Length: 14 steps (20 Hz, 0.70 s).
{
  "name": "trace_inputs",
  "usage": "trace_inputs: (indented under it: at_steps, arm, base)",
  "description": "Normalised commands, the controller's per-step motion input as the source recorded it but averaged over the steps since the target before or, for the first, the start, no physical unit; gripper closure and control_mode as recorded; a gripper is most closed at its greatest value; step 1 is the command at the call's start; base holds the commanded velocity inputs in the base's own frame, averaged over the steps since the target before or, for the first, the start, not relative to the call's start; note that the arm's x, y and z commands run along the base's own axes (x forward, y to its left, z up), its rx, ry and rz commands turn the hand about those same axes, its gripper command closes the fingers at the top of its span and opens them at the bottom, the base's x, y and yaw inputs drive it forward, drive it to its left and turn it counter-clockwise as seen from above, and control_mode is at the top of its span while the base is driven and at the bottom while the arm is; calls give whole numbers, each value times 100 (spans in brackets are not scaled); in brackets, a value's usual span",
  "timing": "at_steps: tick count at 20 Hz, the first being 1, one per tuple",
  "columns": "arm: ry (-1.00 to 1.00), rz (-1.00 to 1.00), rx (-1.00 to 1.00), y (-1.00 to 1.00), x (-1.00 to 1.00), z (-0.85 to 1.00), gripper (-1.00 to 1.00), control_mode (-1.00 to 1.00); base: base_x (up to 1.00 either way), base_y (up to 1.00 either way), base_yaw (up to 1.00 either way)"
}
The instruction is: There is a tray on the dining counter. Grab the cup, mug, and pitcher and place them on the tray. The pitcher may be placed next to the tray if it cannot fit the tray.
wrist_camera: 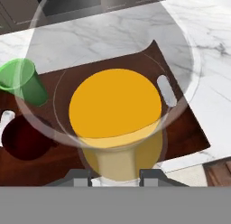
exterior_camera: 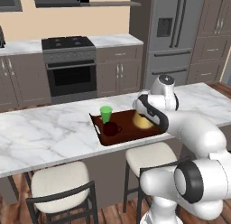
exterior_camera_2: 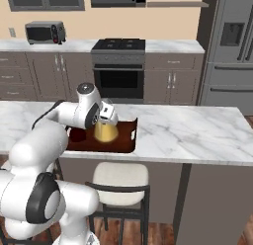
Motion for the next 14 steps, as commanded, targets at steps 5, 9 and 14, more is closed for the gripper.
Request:
trace_inputs:
  at_steps: [5,9,14]
  arm:
    - [0,0,0,0,8,-11,100,-100]
    - [0,0,0,0,11,-16,100,-100]
    - [0,0,0,1,11,-24,100,-100]
  base:
    - [0,0,0]
    - [0,0,0]
    - [0,0,0]
